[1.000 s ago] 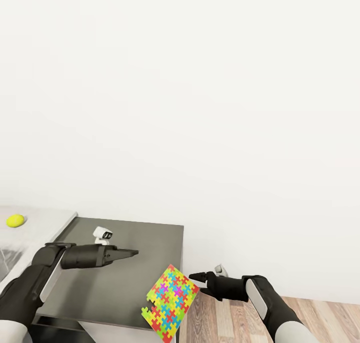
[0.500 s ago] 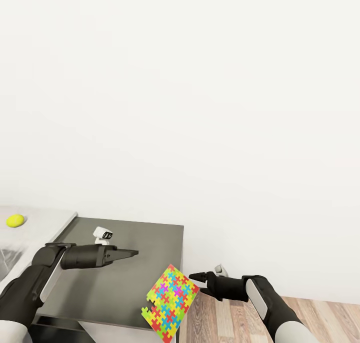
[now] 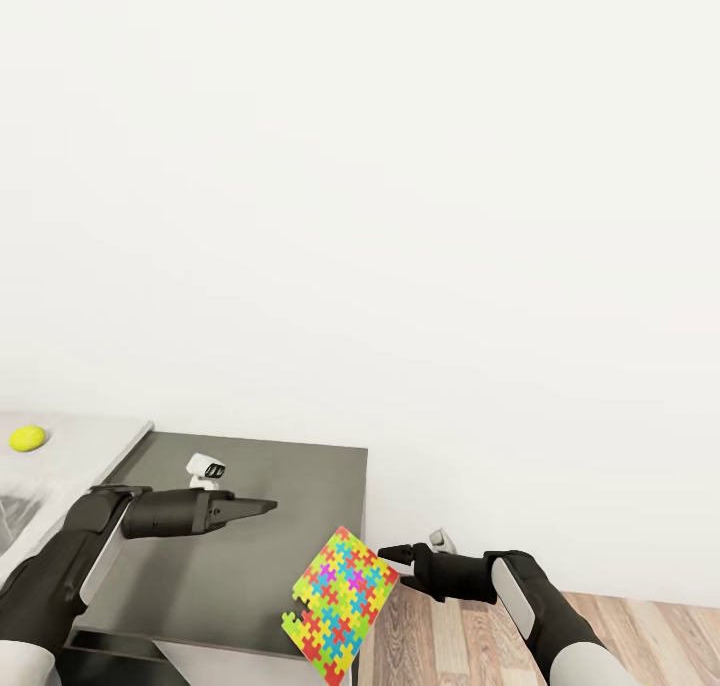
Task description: Put all the toys in the child's room - the three board games (two on the bed and one on the table), the two jigsaw puzzles on the table, and the tennis ball on the table - inside the toy box on the table in the child's room.
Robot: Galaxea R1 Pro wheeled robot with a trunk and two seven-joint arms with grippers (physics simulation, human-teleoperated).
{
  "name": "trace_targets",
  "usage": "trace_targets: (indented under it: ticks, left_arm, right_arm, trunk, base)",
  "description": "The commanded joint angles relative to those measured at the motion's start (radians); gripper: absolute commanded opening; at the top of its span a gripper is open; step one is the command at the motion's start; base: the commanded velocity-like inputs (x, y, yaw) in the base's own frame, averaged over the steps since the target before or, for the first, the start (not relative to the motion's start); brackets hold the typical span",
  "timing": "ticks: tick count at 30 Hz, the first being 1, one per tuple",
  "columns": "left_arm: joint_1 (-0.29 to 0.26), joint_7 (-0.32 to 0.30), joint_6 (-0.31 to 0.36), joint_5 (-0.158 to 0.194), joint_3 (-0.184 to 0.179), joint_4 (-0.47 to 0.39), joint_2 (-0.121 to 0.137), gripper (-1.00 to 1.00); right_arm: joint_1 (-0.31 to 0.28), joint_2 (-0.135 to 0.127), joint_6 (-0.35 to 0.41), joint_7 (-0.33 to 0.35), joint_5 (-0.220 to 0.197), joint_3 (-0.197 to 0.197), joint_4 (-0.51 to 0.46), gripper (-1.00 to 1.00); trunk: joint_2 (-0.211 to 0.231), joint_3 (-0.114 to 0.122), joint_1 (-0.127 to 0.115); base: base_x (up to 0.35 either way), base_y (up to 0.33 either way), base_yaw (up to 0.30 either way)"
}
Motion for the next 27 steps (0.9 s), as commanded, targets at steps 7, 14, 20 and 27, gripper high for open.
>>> trace_targets:
  ticks: [7, 14, 20, 27]
  left_arm:
    - [-0.001, -0.003, 0.011, 0.001, -0.001, 0.000, 0.001, 1.00]
    - [-0.001, -0.003, 0.011, 0.002, -0.002, 0.000, 0.001, 1.00]
    - [-0.001, -0.003, 0.011, 0.002, -0.001, 0.000, 0.001, 1.00]
    - [-0.001, -0.003, 0.012, 0.002, -0.002, 0.000, 0.001, 1.00]
  right_arm:
    - [-0.001, 0.001, 0.005, 0.003, 0.003, -0.005, 0.000, 1.00]
    - [-0.001, 0.001, 0.005, 0.003, 0.003, -0.005, 0.000, 1.00]
    - [-0.001, 0.001, 0.005, 0.003, 0.003, -0.005, 0.000, 1.00]
    - [-0.001, 0.002, 0.005, 0.003, 0.003, -0.004, 0.000, 1.00]
  trunk:
    - [-0.050, -0.023, 0.027]
    - [-0.064, -0.029, 0.035]
    - [-0.064, -0.029, 0.035]
    - [-0.064, -0.029, 0.035]
  base:
    - [0.000, 0.000, 0.000]
    - [0.000, 0.000, 0.000]
    - [0.000, 0.000, 0.000]
    - [-0.059, 0.022, 0.000]
